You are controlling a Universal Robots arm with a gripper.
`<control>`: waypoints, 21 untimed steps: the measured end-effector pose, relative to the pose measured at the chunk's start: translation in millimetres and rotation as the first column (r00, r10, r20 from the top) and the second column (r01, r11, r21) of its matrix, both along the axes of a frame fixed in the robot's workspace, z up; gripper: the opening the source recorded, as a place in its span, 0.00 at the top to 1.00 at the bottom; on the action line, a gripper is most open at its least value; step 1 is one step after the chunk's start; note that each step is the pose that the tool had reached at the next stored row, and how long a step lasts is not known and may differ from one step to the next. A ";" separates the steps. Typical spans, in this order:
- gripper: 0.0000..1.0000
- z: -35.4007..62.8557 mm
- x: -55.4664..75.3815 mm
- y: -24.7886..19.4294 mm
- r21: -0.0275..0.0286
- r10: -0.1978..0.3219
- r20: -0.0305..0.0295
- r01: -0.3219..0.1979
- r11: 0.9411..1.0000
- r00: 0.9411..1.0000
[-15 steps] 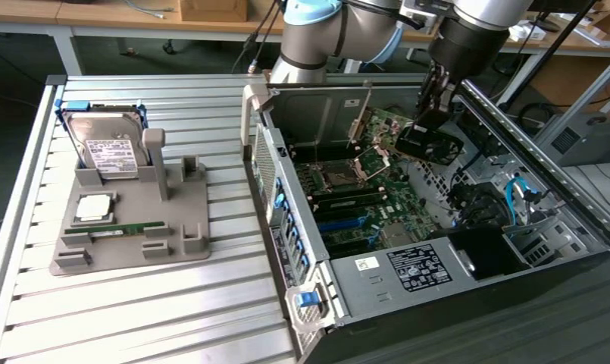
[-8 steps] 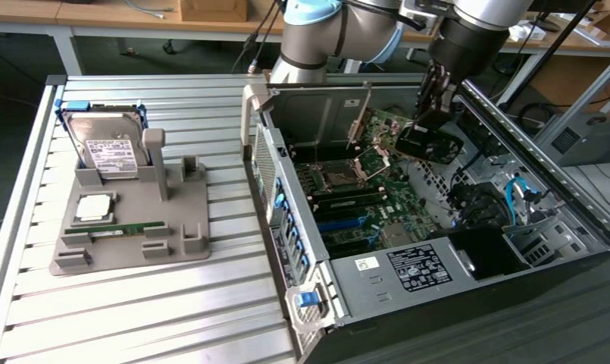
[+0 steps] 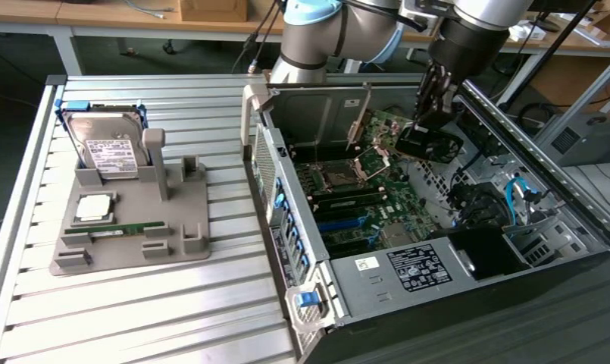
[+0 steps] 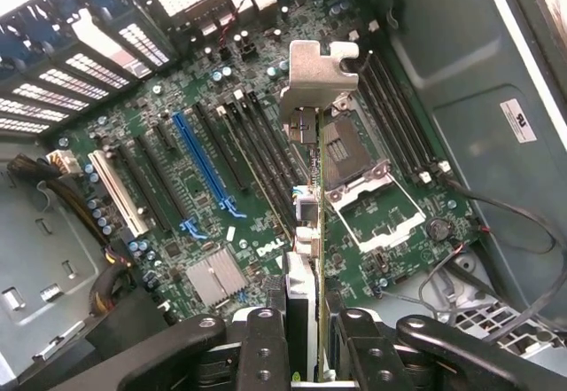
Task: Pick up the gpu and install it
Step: 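Insert the gpu into the slot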
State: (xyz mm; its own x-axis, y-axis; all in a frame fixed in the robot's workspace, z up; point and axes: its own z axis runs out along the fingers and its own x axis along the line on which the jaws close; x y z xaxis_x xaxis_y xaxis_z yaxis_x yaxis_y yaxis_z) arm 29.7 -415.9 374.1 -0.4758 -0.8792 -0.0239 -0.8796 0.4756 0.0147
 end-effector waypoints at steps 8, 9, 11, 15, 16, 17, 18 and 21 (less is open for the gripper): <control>0.73 0.1 0.0 0.0 0.000 0.033 0.000 -0.033 0.999 0.999; 0.73 0.1 0.0 0.0 0.000 0.037 0.000 -0.037 0.999 0.999; 0.73 0.1 0.0 0.0 0.000 0.045 0.000 -0.045 0.999 0.999; 0.73 0.0 0.0 0.0 0.000 0.059 0.000 -0.059 0.998 0.998; 0.73 0.1 0.0 0.0 0.000 0.063 0.000 -0.063 0.998 0.998; 0.73 0.0 0.0 0.0 0.000 0.067 0.000 -0.067 0.998 0.998; 0.73 0.1 0.0 0.0 0.000 0.071 0.000 -0.071 0.997 0.997; 0.73 0.0 0.0 0.0 0.000 0.088 0.000 -0.088 0.996 0.996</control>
